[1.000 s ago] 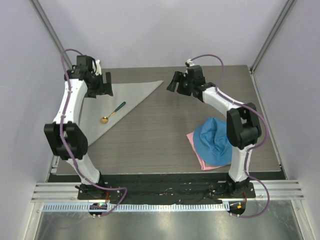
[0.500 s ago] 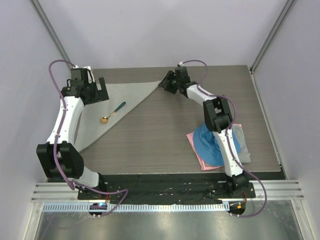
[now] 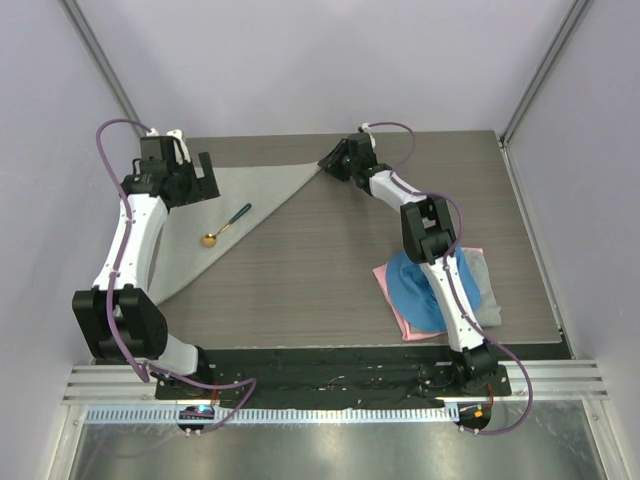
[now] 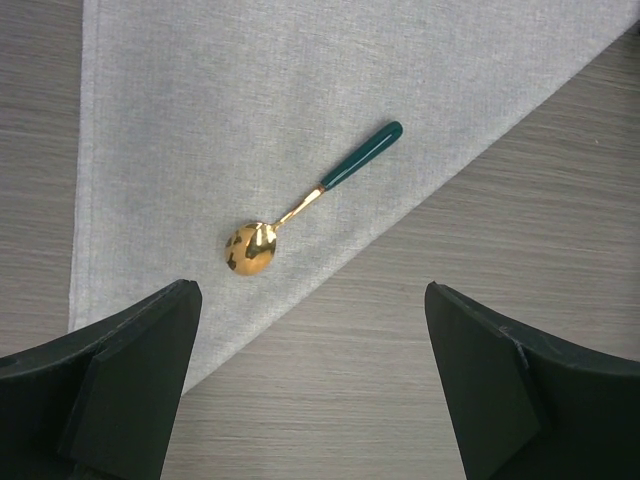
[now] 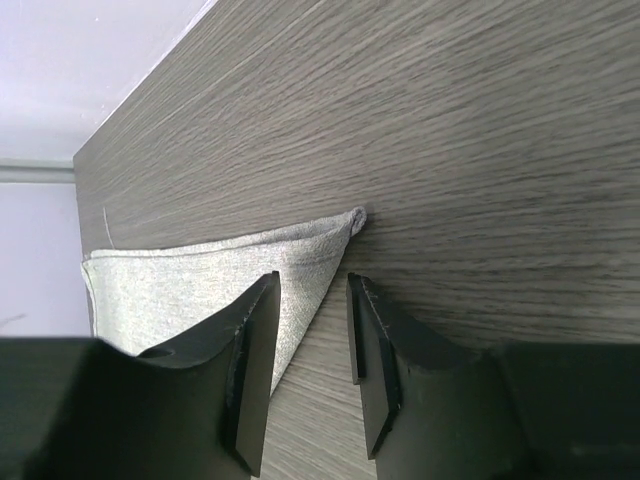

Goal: Fold the napkin, place the utensils inside, and roll it up
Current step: Fold the napkin

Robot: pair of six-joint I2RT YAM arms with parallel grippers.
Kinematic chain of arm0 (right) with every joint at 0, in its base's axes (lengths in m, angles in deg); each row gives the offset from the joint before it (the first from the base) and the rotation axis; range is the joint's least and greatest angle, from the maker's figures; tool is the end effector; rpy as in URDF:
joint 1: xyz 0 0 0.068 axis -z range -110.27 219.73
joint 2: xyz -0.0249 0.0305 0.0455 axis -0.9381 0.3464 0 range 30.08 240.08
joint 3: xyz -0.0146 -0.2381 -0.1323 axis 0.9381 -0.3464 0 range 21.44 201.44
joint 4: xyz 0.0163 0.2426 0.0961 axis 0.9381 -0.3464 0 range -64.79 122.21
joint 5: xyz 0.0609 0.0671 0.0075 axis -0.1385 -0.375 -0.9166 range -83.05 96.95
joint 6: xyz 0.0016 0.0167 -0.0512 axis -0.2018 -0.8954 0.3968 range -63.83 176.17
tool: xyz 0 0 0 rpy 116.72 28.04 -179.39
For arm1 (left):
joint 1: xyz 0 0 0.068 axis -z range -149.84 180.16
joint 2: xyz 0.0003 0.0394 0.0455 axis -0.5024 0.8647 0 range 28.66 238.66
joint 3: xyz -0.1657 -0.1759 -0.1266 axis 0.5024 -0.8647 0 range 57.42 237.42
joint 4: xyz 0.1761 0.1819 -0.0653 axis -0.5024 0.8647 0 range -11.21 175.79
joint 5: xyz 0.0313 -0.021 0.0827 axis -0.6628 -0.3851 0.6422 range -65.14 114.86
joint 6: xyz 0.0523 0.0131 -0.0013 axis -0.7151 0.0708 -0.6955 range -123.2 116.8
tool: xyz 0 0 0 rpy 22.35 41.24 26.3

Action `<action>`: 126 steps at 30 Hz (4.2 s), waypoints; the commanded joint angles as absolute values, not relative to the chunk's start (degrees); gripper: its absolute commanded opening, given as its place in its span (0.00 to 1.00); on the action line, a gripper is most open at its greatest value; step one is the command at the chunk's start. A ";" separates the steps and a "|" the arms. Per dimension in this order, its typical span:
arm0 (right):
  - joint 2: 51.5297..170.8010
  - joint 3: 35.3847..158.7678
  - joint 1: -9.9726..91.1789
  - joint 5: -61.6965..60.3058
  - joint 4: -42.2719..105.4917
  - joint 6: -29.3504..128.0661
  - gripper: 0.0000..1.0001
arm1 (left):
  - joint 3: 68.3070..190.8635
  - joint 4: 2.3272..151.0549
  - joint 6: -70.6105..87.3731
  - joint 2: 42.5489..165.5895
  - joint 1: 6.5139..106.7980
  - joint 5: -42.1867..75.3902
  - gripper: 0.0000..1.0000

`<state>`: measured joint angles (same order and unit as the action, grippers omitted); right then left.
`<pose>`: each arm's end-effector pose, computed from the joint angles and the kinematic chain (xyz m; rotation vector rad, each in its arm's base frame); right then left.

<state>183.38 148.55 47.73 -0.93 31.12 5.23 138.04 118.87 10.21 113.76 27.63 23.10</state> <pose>0.5538 0.2290 0.1277 0.4547 2.1264 0.9074 0.3242 0.0132 0.3403 -0.3109 2.3309 -0.1293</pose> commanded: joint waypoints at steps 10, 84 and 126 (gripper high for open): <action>188.64 154.42 47.85 3.34 27.11 4.93 0.38 | 139.51 116.94 11.66 112.16 26.20 18.45 1.00; 146.01 105.90 53.31 14.16 49.60 24.00 0.01 | 125.46 106.13 21.05 106.98 24.27 13.79 1.00; 159.11 115.84 26.49 2.47 47.15 22.07 0.01 | 102.86 100.42 35.12 93.97 21.63 18.26 1.00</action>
<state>158.77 113.19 27.14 3.46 46.64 22.22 105.12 105.08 32.68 97.00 21.82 18.32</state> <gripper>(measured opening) 0.039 0.996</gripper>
